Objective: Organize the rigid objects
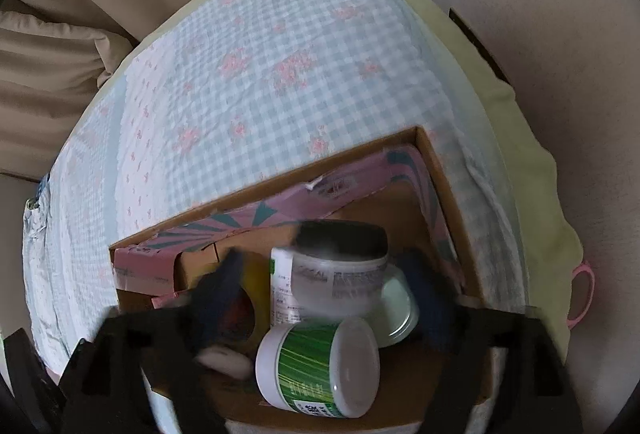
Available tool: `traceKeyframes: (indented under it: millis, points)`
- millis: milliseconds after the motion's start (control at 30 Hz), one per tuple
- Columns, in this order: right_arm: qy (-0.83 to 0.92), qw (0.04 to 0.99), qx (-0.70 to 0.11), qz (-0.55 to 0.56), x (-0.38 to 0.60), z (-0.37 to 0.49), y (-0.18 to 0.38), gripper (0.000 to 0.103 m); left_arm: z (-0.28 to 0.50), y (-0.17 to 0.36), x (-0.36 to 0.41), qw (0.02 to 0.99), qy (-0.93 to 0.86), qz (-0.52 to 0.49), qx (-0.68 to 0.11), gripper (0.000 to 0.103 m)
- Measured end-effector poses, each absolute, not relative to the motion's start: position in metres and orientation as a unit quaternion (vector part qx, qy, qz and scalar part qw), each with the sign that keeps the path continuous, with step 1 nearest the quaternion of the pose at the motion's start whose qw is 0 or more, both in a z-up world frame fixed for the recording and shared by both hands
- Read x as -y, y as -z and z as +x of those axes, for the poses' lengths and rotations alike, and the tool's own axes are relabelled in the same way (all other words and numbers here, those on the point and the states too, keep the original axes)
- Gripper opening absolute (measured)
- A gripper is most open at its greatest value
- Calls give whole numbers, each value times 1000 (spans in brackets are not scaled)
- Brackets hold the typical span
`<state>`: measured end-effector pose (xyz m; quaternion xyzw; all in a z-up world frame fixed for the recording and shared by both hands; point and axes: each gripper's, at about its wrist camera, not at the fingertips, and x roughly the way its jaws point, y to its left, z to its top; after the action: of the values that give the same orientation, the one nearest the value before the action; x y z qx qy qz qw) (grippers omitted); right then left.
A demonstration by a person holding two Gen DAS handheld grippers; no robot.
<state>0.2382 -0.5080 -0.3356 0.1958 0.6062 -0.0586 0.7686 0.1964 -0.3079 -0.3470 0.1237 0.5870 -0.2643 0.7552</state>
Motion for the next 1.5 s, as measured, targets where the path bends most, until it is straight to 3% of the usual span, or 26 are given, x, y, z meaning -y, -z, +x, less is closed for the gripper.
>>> traceKeyframes:
  millis: [800, 1100, 1500]
  points:
    - [62, 795, -581, 163, 495, 206, 288, 103, 195, 286, 258, 793, 228, 71, -560, 103]
    - [55, 819, -555, 134, 440, 177, 211, 103, 173, 202, 196, 823, 222, 39, -522, 103]
    - [3, 868, -489, 80, 301, 131, 93, 103, 137, 86, 43, 873, 135, -20, -468, 103]
